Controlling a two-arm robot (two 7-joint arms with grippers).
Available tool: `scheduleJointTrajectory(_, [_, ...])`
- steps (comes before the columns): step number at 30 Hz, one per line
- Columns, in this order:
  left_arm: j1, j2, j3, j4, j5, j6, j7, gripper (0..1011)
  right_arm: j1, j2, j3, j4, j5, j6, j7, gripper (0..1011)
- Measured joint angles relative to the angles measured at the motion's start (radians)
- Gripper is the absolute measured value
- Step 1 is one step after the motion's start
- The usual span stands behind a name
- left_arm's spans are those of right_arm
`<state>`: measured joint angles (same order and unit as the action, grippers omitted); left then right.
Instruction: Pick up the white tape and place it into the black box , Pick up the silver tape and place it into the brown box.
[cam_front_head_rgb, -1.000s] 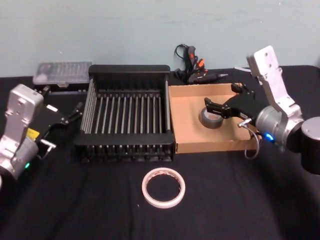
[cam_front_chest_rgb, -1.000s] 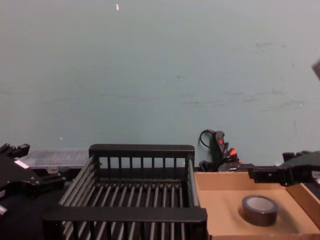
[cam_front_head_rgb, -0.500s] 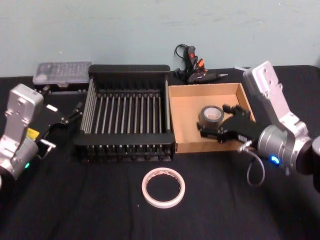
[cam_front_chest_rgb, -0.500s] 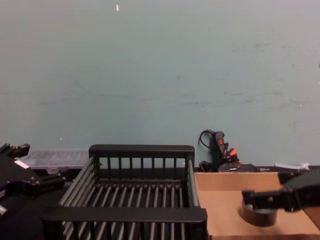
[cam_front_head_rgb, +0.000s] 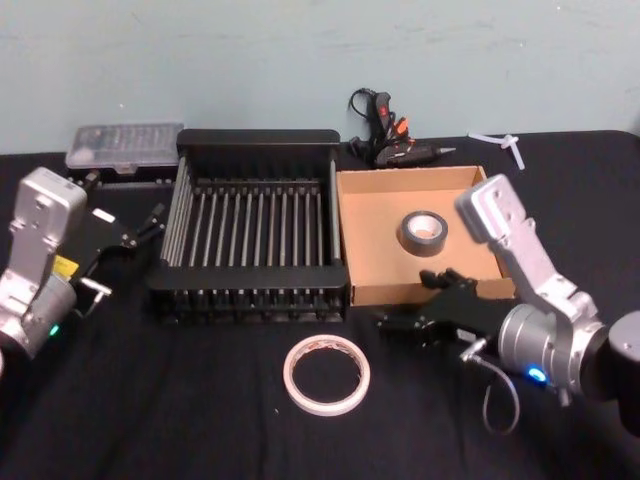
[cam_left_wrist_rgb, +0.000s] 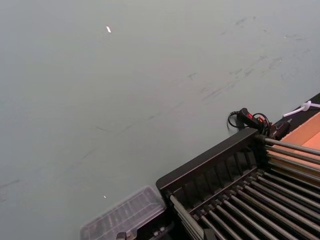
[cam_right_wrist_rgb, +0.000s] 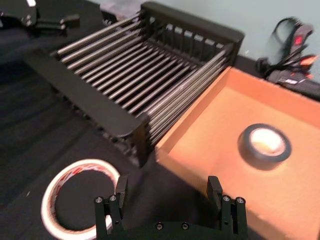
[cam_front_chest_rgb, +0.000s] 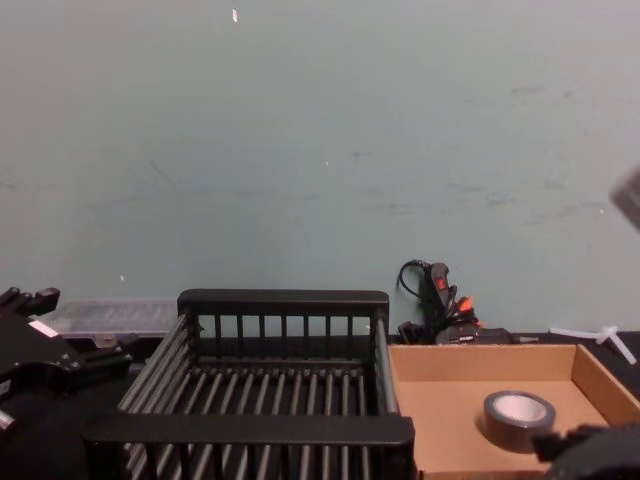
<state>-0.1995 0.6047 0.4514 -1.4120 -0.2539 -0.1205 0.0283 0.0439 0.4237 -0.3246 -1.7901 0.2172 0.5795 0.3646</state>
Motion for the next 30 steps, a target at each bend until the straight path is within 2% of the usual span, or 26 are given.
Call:
scheduleJointTrajectory(7, [0.0,0.0,0.0,0.0,0.0,0.0,0.0,1001,-0.005,-0.006,-0.047,-0.005,-0.025,0.03,-0.017,1002])
scheduleJointTrajectory(16, [0.0,0.0,0.0,0.0,0.0,0.0,0.0,1001,0.004,-0.036,-0.099,0.005,-0.083,0.055,-0.025,1002])
scheduleJointTrajectory(30, [0.0,0.0,0.0,0.0,0.0,0.0,0.0,1001,0.013,-0.067,-0.121,0.035,-0.133,0.073,-0.016,1002])
